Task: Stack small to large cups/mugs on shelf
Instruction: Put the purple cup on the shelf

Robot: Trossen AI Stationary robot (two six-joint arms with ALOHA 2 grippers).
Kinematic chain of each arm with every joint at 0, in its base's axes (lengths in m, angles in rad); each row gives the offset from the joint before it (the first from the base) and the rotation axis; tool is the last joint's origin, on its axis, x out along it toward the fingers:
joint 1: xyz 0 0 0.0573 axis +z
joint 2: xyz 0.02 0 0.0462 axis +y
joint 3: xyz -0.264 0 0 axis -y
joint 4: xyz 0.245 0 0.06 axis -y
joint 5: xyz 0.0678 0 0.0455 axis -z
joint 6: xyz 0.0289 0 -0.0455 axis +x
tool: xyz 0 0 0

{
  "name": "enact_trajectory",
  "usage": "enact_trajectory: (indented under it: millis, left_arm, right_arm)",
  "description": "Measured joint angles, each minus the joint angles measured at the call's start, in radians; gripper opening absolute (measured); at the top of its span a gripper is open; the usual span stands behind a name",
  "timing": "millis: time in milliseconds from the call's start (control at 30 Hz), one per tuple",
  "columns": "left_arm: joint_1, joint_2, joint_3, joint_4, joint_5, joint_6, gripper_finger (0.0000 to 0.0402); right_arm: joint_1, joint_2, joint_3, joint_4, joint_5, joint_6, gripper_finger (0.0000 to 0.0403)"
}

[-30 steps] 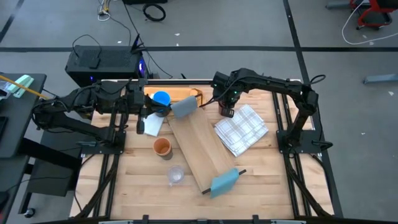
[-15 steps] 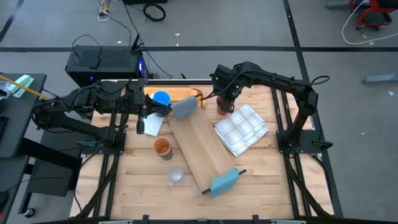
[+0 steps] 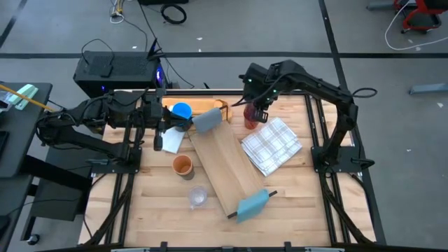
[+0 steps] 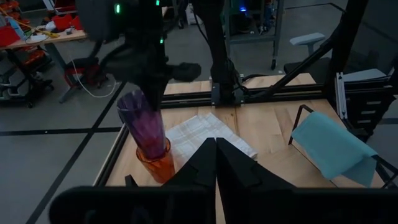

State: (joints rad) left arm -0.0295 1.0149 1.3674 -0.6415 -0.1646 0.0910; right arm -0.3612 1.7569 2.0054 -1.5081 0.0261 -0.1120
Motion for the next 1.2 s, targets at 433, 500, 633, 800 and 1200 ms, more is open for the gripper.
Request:
enact_trajectory:
  millis: [433, 500, 633, 800, 1200]
  left_arm:
    - [0.000, 0.000, 0.000, 0.000, 0.000, 0.000, 0.0028]
    - [0.000, 0.000, 0.000, 0.000, 0.000, 0.000, 0.0024]
    - [0.000, 0.000, 0.000, 0.001, 0.000, 0.000, 0.0017]
    - [0.000, 0.000, 0.000, 0.001, 0.000, 0.000, 0.0015]
    - [0.000, 0.000, 0.000, 0.002, 0.000, 0.000, 0.0018]
  right_arm:
    - [0.074, 0.000, 0.176, -0.065, 0.000, 0.042, 0.0004]
    - [0.095, 0.000, 0.188, -0.063, 0.000, 0.044, 0.0004]
    - [0.145, 0.000, 0.196, -0.064, 0.000, 0.067, 0.0004]
    - [0.221, 0.000, 0.196, -0.031, -0.001, 0.074, 0.0004]
    - [0.279, 0.038, 0.195, 0.156, -0.020, 0.092, 0.0004]
